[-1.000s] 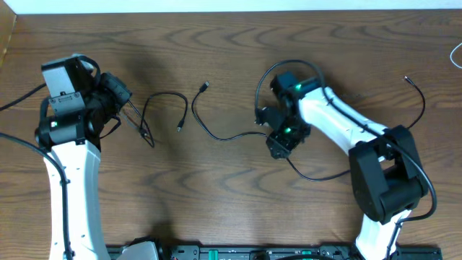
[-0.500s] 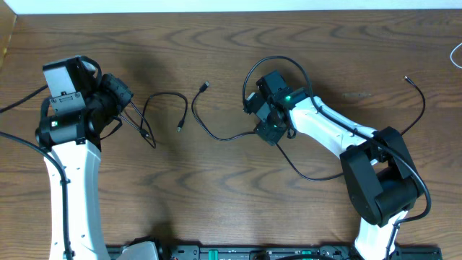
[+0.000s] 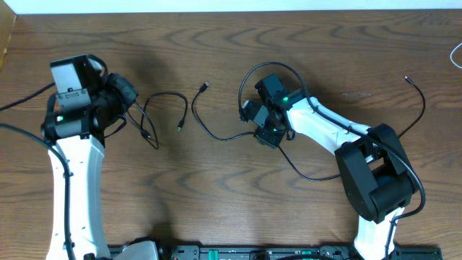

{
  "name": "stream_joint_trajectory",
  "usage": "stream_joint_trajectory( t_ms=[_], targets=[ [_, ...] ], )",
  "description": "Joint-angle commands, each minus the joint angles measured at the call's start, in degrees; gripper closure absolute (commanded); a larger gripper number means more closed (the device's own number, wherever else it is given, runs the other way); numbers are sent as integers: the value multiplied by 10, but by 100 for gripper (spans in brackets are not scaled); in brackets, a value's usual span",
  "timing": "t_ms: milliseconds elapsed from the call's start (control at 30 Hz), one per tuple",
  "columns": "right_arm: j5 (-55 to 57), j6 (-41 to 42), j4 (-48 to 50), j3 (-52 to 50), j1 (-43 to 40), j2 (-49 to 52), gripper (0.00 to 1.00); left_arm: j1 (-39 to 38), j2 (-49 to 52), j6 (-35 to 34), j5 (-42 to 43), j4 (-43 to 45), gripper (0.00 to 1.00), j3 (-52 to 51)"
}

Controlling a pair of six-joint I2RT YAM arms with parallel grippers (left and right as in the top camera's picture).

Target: Untangle cables

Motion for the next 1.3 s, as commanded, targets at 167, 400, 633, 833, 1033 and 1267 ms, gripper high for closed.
stream_joint_trajectory(
  t_ms=[167,400,633,833,1033,1267],
  targets=[
    [-7,-10,0,-5,5,13,74,-23,23,-16,7,4,93,13],
    [-15,-9,-33,16,5,13,91,-55,38,-16,7,4,93,12],
    [-64,117,-68,88,4,13,99,-84,42,-16,6,8,93,12],
    [-53,237,-61,182,-17,13,99,-107,56,-16,6,13,92,12],
    [10,353,-7,209,-51,13,99,-136,90,-16,6,13,92,12],
    [2,419,-5,209,-89,14,99,-190,141,-18,6,16,93,12]
  ],
)
